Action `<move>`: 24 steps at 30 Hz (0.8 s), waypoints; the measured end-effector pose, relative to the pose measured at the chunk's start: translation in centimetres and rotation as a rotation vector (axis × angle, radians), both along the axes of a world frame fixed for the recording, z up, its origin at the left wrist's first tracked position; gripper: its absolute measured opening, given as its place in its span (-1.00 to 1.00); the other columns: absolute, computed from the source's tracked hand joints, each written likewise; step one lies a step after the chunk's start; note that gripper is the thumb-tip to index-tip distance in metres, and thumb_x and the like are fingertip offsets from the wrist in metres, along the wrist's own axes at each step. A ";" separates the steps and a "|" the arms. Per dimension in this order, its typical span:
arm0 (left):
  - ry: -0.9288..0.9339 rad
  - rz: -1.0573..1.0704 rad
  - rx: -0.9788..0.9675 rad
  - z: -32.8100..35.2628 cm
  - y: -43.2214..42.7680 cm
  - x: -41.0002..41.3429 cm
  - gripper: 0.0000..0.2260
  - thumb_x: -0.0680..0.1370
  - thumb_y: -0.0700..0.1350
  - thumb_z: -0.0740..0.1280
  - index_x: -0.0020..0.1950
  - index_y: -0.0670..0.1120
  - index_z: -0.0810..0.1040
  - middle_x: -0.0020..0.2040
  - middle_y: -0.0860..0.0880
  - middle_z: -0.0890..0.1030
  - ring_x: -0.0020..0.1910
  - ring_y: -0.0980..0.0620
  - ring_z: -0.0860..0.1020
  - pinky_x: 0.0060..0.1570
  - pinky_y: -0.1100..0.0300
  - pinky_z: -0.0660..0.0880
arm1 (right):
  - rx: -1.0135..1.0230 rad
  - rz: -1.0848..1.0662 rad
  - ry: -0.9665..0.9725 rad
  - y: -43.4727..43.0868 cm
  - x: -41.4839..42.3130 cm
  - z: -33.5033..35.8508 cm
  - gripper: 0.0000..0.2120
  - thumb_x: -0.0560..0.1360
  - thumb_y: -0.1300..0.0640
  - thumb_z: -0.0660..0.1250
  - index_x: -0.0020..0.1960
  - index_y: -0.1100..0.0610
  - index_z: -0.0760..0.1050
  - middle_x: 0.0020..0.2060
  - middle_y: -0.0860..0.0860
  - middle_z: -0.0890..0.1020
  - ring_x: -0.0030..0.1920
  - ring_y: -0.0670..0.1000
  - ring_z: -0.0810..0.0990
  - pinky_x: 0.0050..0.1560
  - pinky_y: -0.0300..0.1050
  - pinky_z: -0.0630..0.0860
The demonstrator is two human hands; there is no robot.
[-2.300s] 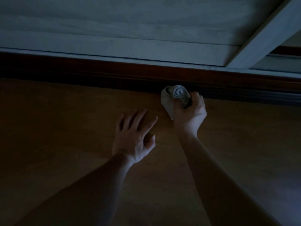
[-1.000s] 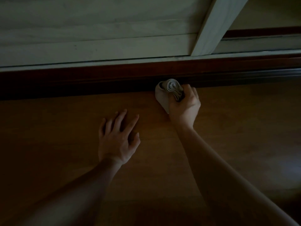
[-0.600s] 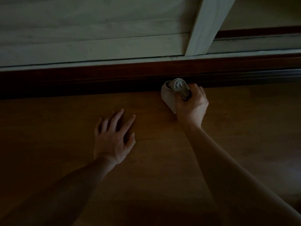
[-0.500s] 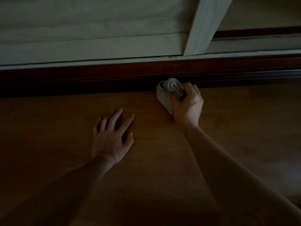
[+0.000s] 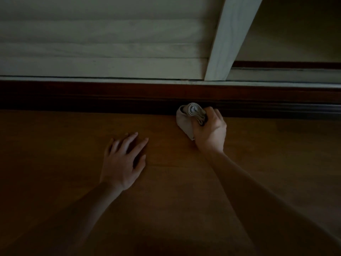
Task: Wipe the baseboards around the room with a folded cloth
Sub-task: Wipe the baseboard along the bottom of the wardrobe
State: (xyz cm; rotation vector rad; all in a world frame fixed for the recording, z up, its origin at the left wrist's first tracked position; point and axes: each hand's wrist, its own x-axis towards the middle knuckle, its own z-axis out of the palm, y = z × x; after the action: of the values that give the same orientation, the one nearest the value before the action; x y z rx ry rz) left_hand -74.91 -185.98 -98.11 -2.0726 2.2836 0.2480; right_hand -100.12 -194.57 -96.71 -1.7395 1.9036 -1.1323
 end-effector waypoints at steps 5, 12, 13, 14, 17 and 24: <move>-0.022 -0.039 0.057 0.7 0.5 -1.9 -0.41 0.60 0.34 -0.18 0.61 0.25 0.11 0.63 0.07 0.08 0.53 -0.08 0.18 0.49 -0.15 0.13 | 0.006 -0.104 0.008 0.5 -4.2 0.0 -0.80 0.46 0.14 0.43 -0.02 0.24 0.51 -0.11 0.10 0.55 -0.18 -0.04 0.45 -0.20 -0.16 0.36; -0.068 -0.130 0.098 -0.2 0.6 -4.1 -0.38 0.55 0.44 -0.24 0.59 0.32 -0.17 0.64 0.11 -0.21 0.61 0.02 -0.22 0.56 -0.10 -0.18 | -0.010 -0.034 0.049 0.3 -4.0 0.0 -0.80 0.47 0.12 0.42 -0.03 0.22 0.50 -0.10 0.11 0.54 -0.18 0.04 0.51 -0.23 -0.10 0.44; -0.066 -0.133 0.099 -0.2 0.6 -4.1 -0.39 0.55 0.44 -0.22 0.59 0.32 -0.16 0.65 0.11 -0.20 0.61 0.01 -0.21 0.56 -0.10 -0.17 | -0.015 -0.035 0.064 0.2 -4.4 -0.1 -0.80 0.47 0.13 0.42 -0.03 0.23 0.50 -0.10 0.12 0.55 -0.17 0.07 0.53 -0.23 -0.08 0.46; -0.064 -0.136 0.100 -0.2 0.6 -4.1 -0.39 0.55 0.45 -0.22 0.59 0.33 -0.17 0.64 0.11 -0.20 0.61 0.01 -0.20 0.56 -0.10 -0.17 | -0.021 -0.049 0.071 0.2 -4.8 -0.3 -0.80 0.47 0.14 0.42 -0.02 0.23 0.50 -0.10 0.13 0.55 -0.16 0.10 0.54 -0.23 -0.05 0.48; -0.068 -0.137 0.086 -0.3 0.5 -4.1 -0.39 0.55 0.45 -0.23 0.58 0.33 -0.20 0.64 0.11 -0.22 0.61 0.01 -0.21 0.55 -0.10 -0.19 | -0.038 -0.092 0.072 0.4 -4.9 -0.5 -0.80 0.46 0.15 0.42 -0.02 0.25 0.50 -0.10 0.14 0.54 -0.17 0.11 0.54 -0.24 -0.06 0.46; -0.057 -0.142 0.066 -0.8 0.4 -4.0 -0.40 0.53 0.45 -0.27 0.55 0.35 -0.31 0.63 0.13 -0.26 0.60 0.01 -0.25 0.54 -0.11 -0.21 | -0.050 -0.099 0.072 0.4 -5.1 -0.6 -0.81 0.46 0.16 0.44 -0.04 0.24 0.50 -0.12 0.12 0.55 -0.18 0.05 0.52 -0.24 -0.06 0.48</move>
State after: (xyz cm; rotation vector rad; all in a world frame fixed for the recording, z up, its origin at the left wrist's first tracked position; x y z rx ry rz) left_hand -78.91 -185.61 -98.91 -1.8520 2.3420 0.2502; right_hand -105.24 -194.17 -97.28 -1.7512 2.0419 -1.1760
